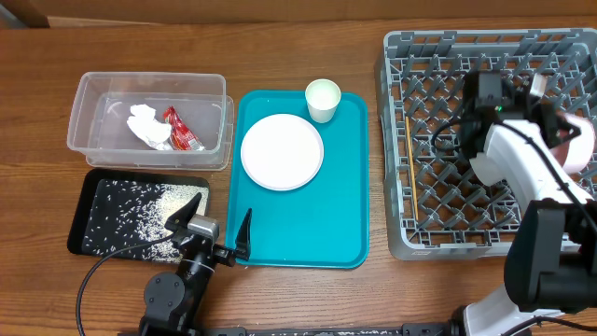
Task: Sort waste into correct bins and load items into the dishwasher
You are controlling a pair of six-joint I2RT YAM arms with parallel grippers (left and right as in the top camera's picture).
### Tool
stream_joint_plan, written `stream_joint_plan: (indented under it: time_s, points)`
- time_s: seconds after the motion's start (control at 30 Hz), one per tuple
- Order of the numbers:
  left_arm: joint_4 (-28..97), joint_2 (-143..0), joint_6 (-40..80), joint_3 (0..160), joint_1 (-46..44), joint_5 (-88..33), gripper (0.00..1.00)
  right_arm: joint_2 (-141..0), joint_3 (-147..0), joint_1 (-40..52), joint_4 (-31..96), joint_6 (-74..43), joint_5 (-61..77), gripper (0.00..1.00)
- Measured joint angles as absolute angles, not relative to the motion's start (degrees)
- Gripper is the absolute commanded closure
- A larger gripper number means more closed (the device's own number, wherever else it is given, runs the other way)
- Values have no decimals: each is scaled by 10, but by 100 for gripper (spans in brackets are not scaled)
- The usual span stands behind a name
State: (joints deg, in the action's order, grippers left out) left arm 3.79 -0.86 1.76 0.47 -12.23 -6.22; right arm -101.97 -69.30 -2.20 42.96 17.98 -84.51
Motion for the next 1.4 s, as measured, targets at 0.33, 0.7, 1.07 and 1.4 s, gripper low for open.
stream_joint_plan:
  time_s: [0.33,0.7,1.07,1.4]
  points:
    - [38,-9,18,5,-122,-62,0,-1020,-659,23,381,185,-823,66]
    - [38,-9,18,5,-122,-62,0,-973,-701,102,479,115,-659,31]
    - [38,-9,18,5,-122,-62,0,-834,-921,234,628,-38,-67,0]
    - [38,-9,18,5,-122,-62,0,-935,-794,329,423,-140,177,21]
